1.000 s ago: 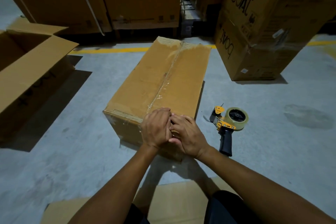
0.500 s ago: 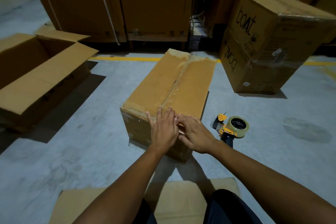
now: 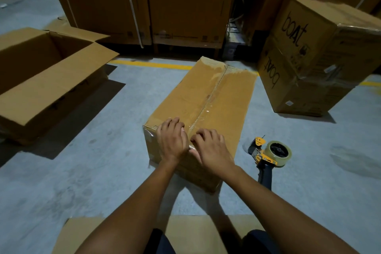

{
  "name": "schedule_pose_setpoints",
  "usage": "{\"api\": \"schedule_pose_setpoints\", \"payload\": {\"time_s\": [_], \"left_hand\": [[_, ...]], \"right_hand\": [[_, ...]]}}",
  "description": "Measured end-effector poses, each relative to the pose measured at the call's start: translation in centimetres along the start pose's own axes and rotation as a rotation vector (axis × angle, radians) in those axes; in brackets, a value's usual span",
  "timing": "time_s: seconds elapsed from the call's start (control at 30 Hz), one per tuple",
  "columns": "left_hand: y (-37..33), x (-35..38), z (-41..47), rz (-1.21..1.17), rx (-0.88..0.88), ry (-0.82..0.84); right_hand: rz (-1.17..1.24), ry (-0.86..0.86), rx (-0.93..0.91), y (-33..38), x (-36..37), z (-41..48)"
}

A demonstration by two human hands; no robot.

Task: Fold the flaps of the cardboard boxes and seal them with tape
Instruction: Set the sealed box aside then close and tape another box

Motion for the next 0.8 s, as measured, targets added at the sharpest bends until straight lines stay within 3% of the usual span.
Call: {"api": "schedule_pose_setpoints", "payload": {"time_s": [0.13,0.3,0.43,0.67,0.8], "left_hand": [[0.2,0.1,0.0,-0.032,0.01,-0.117],[0.2,-0.1,-0.2,0.076,-0.031,0.025],[1.2,-0.9,0.2,0.127,0.081,0.102],[6.3,-1.8,4.7,0.08,-0.1,0.075],[6.7,-1.3,3.9,-0.122,-0.156,-0.117]], "right_hand": [[-0.034,0.035,-0.025,0.1,0.5,0.5],[0.045,0.153,0.032,0.3,-0.7,1.4],[0.11,0.3,0.081,1.3,-1.7,4.5],[0.067,0.071,0.032,3.5,1.0,5.4],[-0.042,0.041,-0.009,3.4,2.1,5.7]]}}
Point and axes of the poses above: each hand's wrist, its own z-axis towards the middle knuckle, its own x-axis out of the palm, y = z × x, the point moved 5 cm from there along z, towards the middle knuckle, and after that the axes turned 5 degrees about -x, right-handed, at the moved point
